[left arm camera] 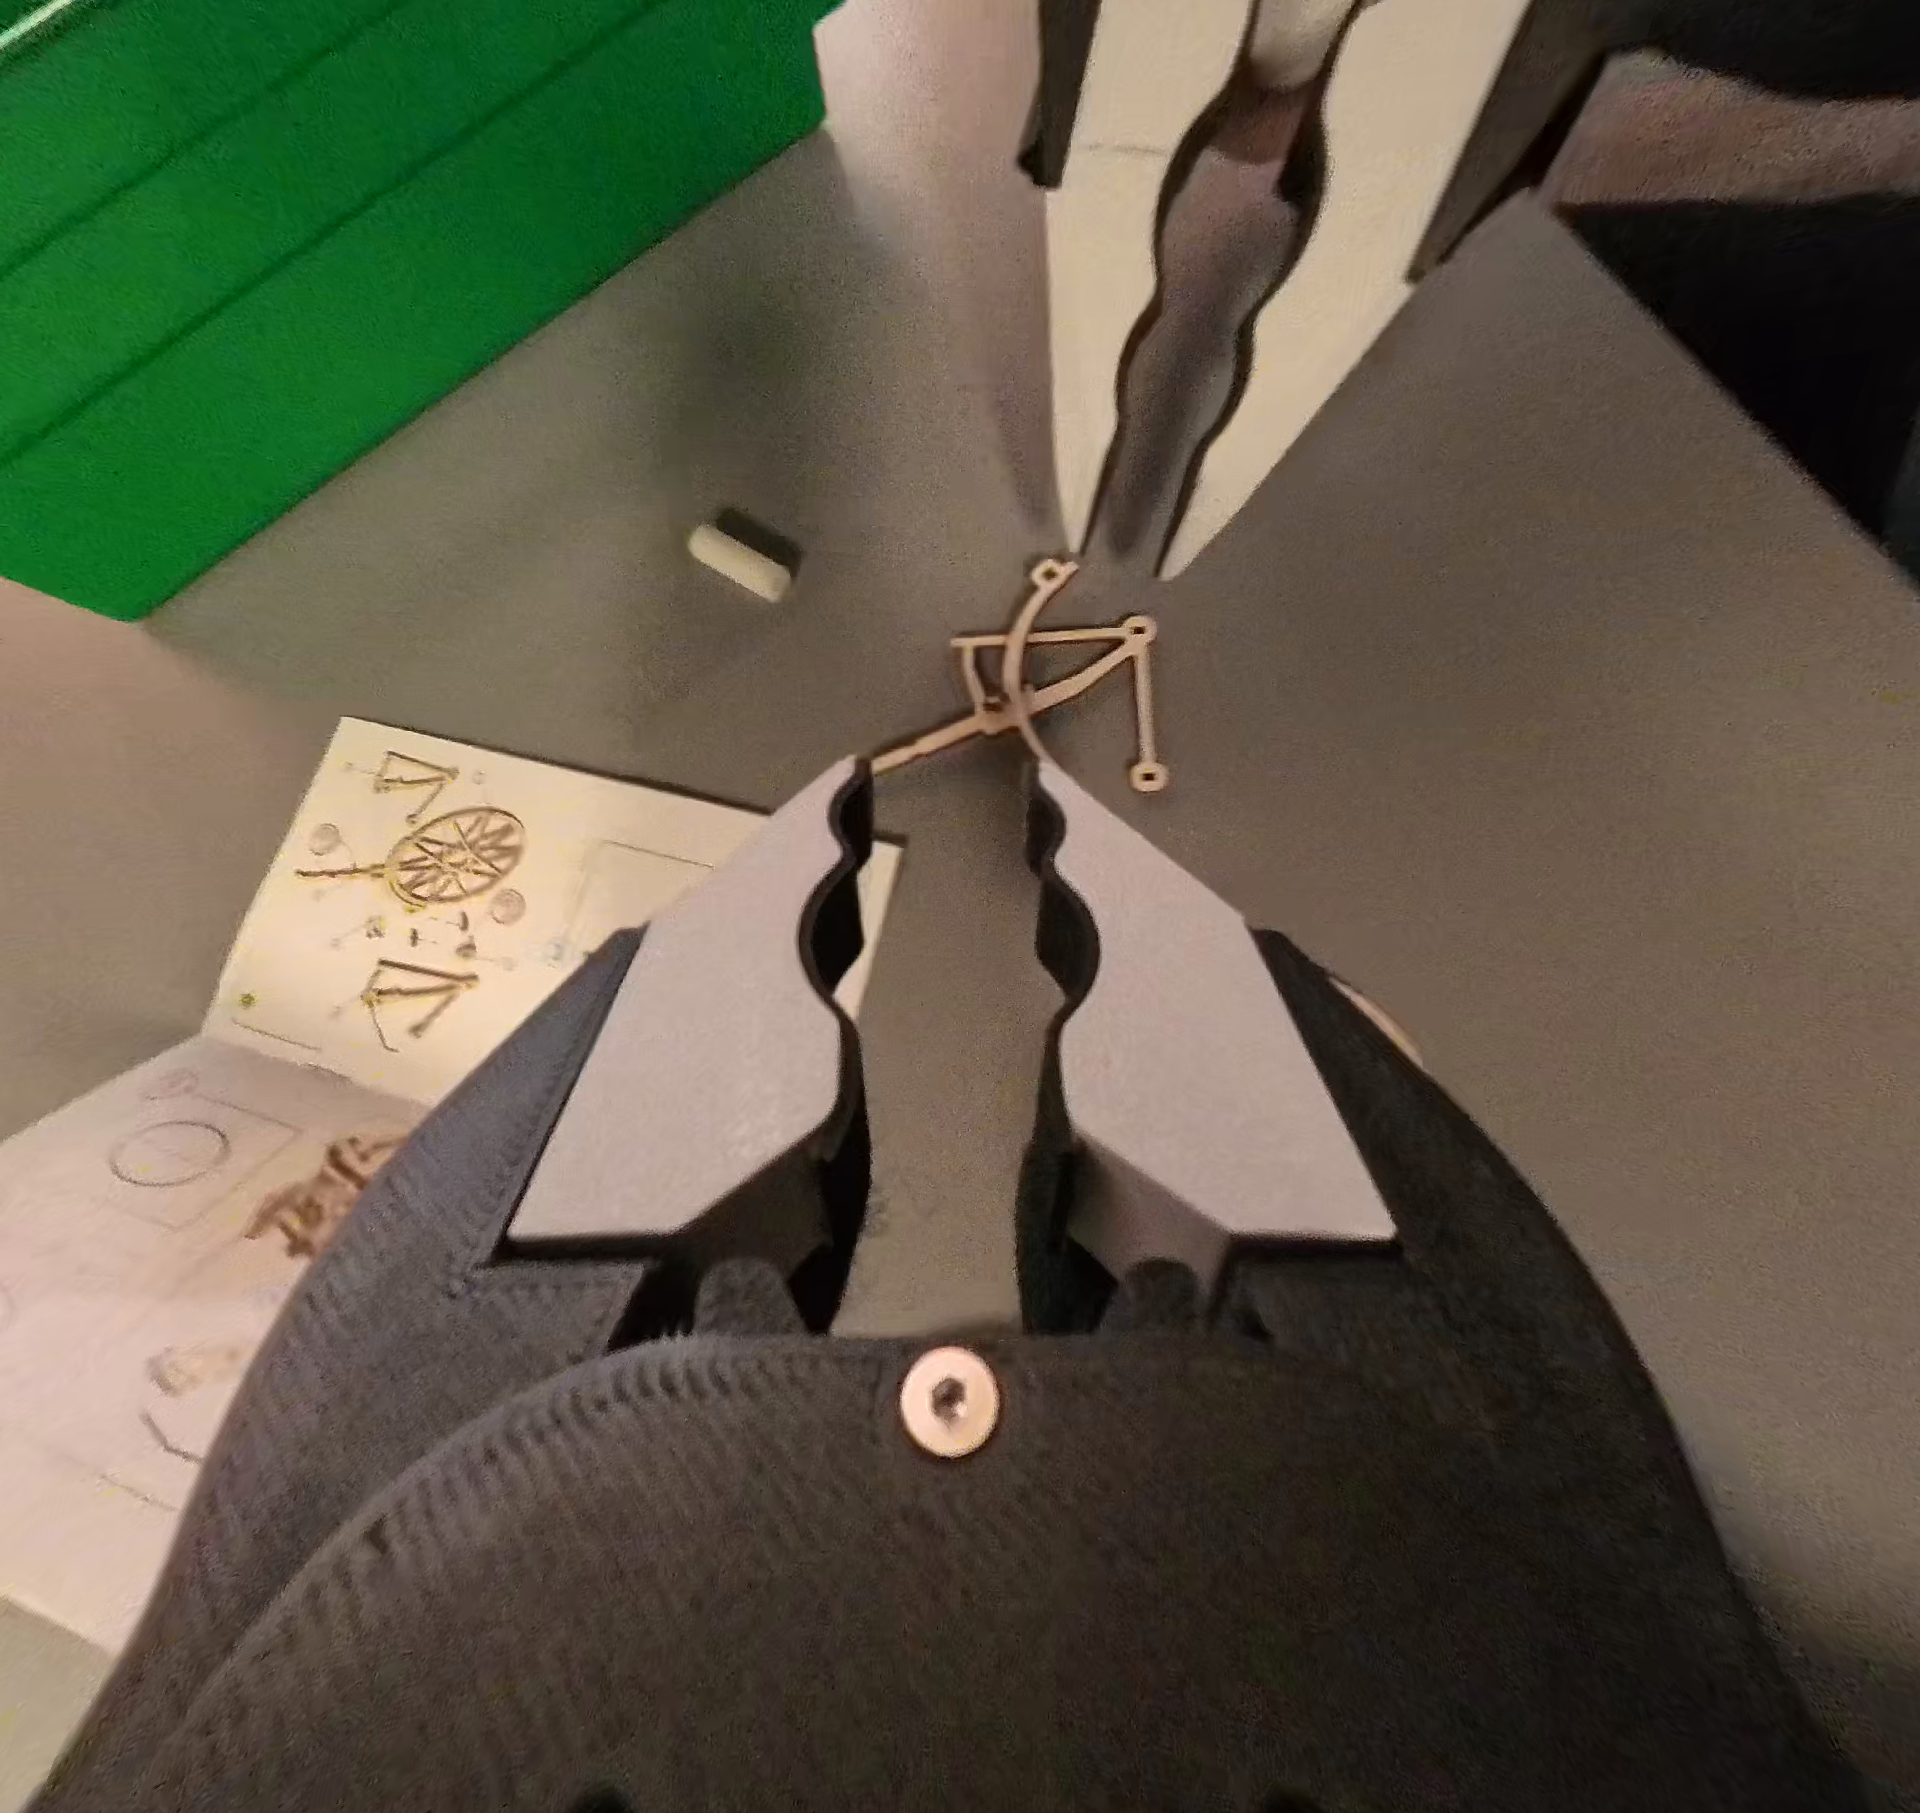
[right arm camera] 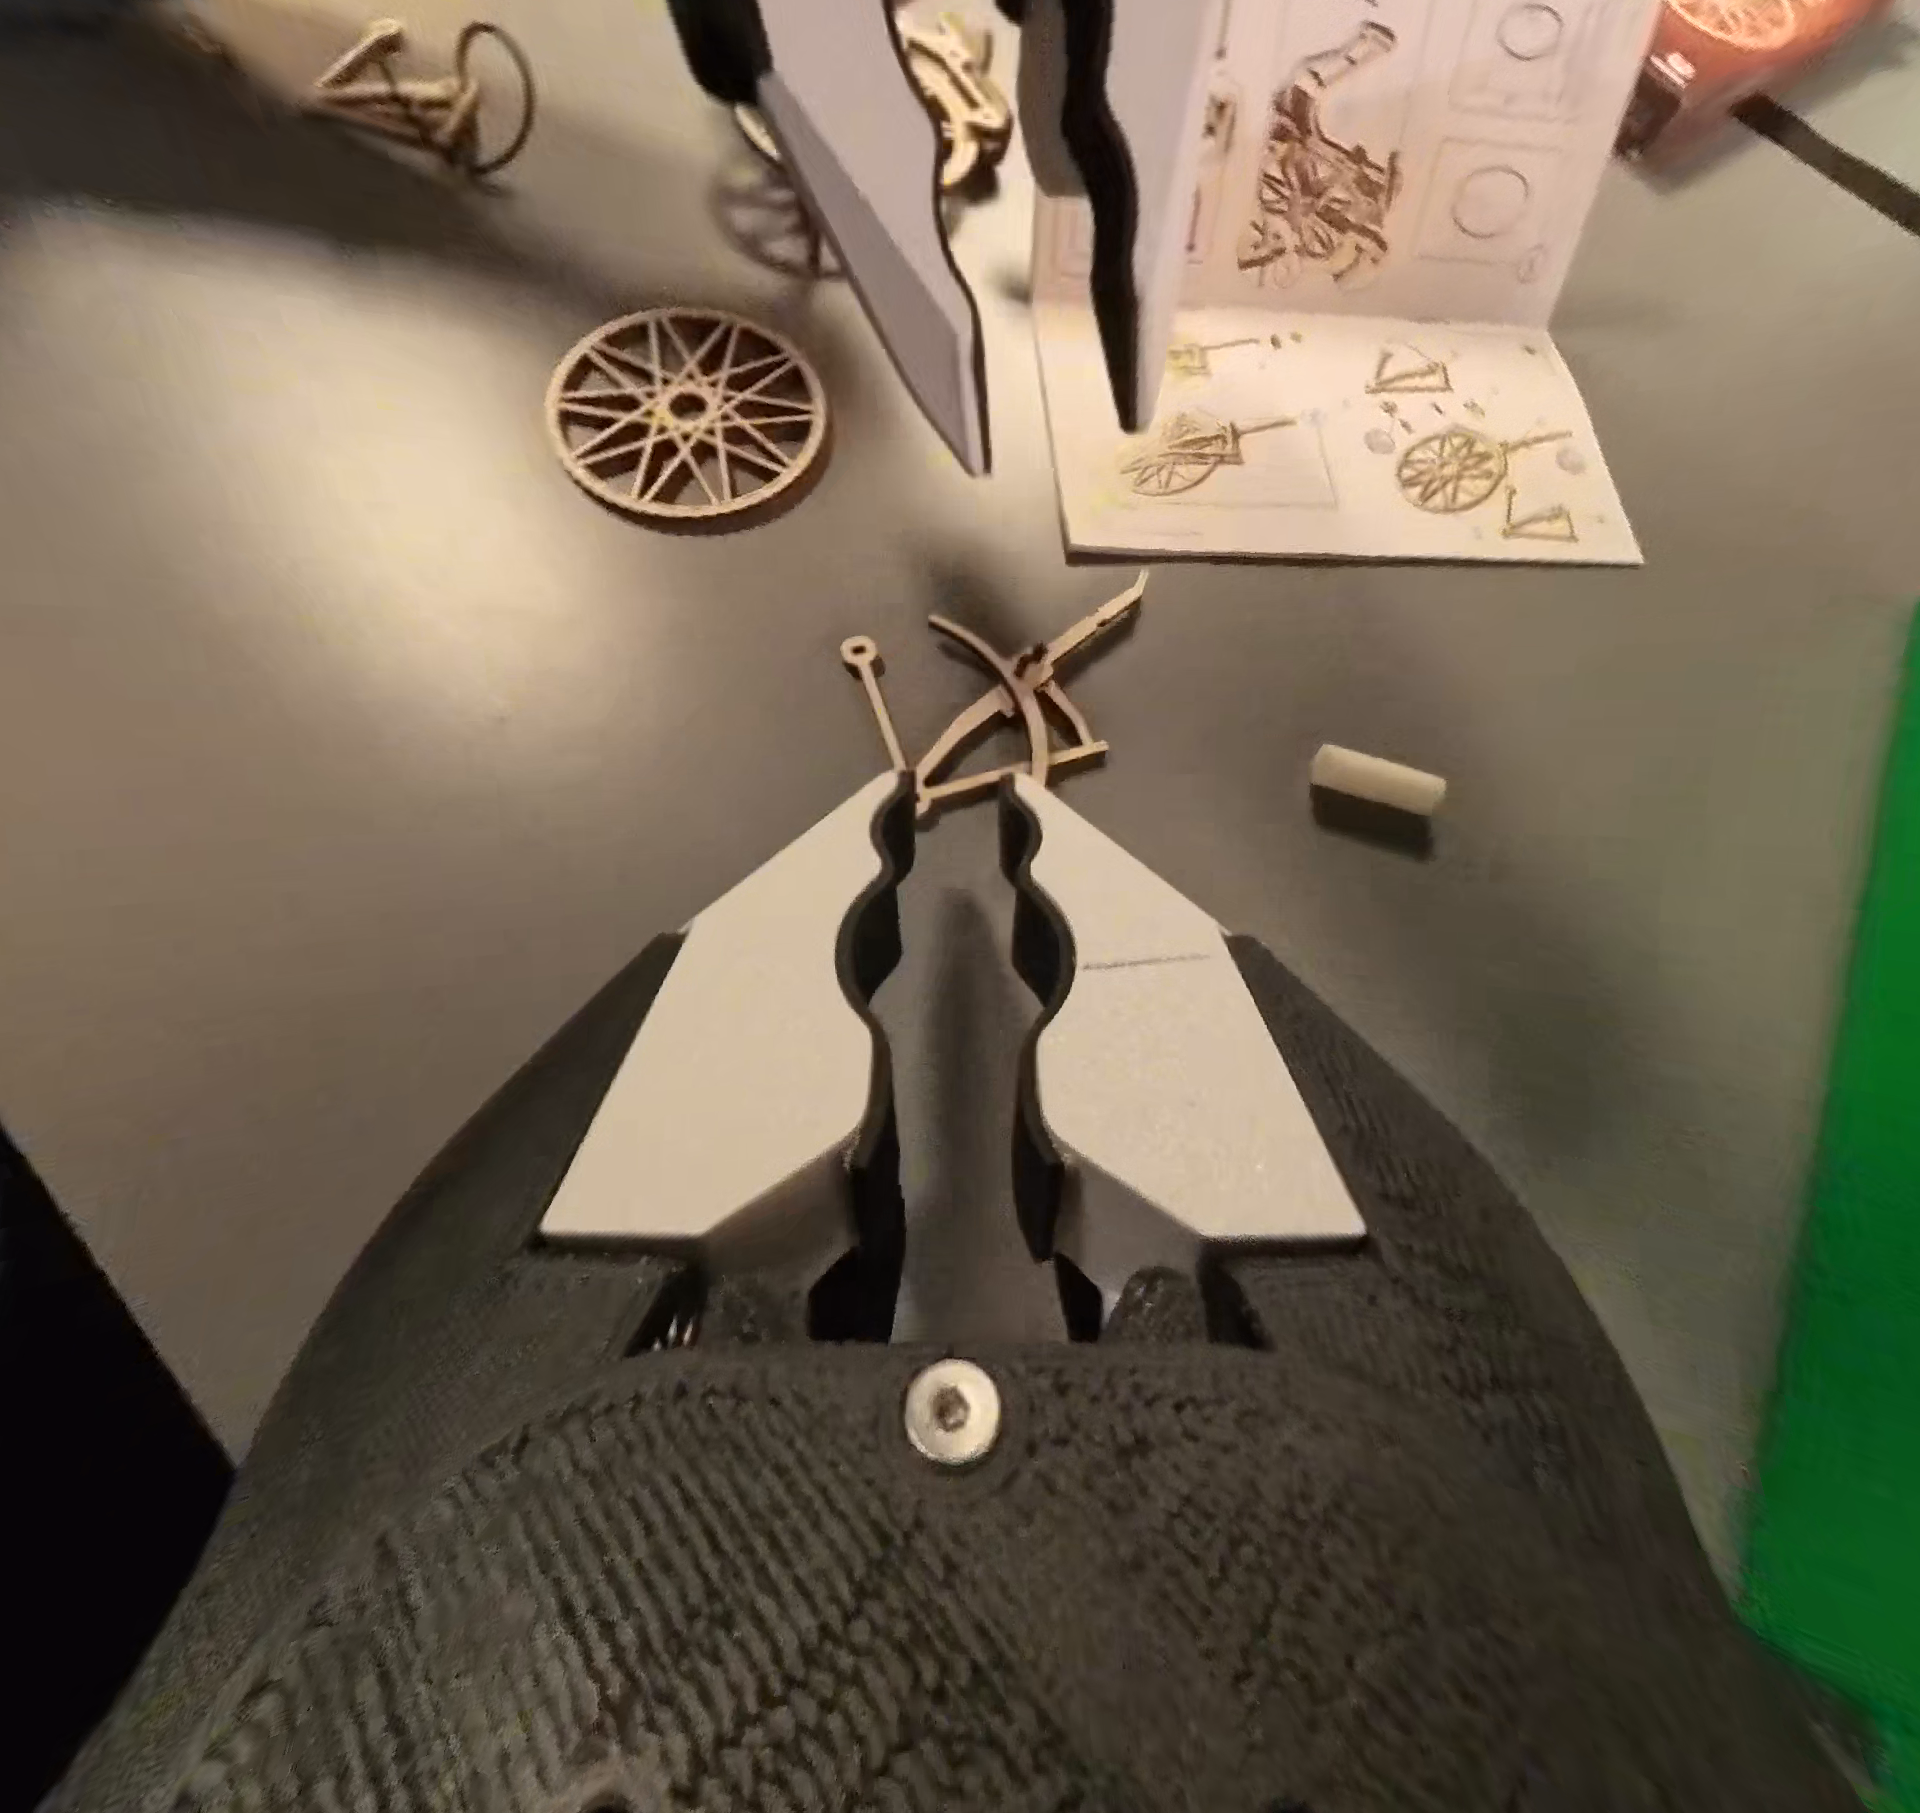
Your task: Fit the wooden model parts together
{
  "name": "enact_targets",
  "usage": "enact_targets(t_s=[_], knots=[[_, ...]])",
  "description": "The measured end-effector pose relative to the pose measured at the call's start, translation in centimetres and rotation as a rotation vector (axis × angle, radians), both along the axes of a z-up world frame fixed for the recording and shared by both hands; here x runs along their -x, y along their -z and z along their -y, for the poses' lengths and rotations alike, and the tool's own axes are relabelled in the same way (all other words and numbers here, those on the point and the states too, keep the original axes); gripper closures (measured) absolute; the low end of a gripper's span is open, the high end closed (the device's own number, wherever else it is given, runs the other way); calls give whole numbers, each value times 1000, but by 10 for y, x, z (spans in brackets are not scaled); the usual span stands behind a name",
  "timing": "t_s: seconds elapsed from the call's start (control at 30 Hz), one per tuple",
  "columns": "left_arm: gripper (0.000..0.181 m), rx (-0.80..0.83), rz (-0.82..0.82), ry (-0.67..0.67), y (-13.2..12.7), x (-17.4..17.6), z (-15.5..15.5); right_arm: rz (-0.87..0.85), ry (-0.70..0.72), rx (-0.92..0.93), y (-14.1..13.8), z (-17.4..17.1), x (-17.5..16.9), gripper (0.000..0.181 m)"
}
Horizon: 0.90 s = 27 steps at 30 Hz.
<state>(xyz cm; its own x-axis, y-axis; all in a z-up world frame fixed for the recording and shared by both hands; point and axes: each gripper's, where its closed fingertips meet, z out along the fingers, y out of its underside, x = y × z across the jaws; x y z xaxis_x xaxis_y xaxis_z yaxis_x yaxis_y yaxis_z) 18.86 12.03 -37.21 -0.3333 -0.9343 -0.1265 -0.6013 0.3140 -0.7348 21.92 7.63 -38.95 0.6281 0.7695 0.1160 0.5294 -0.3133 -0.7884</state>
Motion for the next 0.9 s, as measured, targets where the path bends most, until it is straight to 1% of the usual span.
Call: enact_targets(t_s=[0.1, 0.2, 0.23, 0.27, 0.33, 0.53, 0.6, 0.67, 0.73, 0.9], knots=[[154, -51, -45, 85, 12, -13, -3, -34, 41, 47, 3, -2, 10, 170], [153, -112, -135, 145, 28, -21, -8, 2, 68, 75, 11, -7, 14, 170], [150, -130, -158, 159, 32, -23, -9, 7, 76, 79, 12, -9, 16, 169], [145, -151, -178, 171, 36, -24, -10, 20, 86, 81, 13, -11, 17, 170], [145, -173, -195, 209, 37, -25, -7, 56, 111, 96, 18, -15, 15, 170], [158, -262, -324, 194, 38, -15, -13, 58, 155, 172, 20, -16, 14, 169], [165, -297, -341, 212, 39, -12, -10, 83, 140, 174, 21, -14, 15, 177], [171, -338, -351, 228, 40, -11, -9, 99, 136, 174, 21, -14, 14, 179], [175, -339, -367, 222, 41, -9, -7, 100, 143, 178, 21, -15, 13, 179], [177, -283, -404, 182, 41, 0, -2, 96, 179, 165, 21, -15, 12, 180]])
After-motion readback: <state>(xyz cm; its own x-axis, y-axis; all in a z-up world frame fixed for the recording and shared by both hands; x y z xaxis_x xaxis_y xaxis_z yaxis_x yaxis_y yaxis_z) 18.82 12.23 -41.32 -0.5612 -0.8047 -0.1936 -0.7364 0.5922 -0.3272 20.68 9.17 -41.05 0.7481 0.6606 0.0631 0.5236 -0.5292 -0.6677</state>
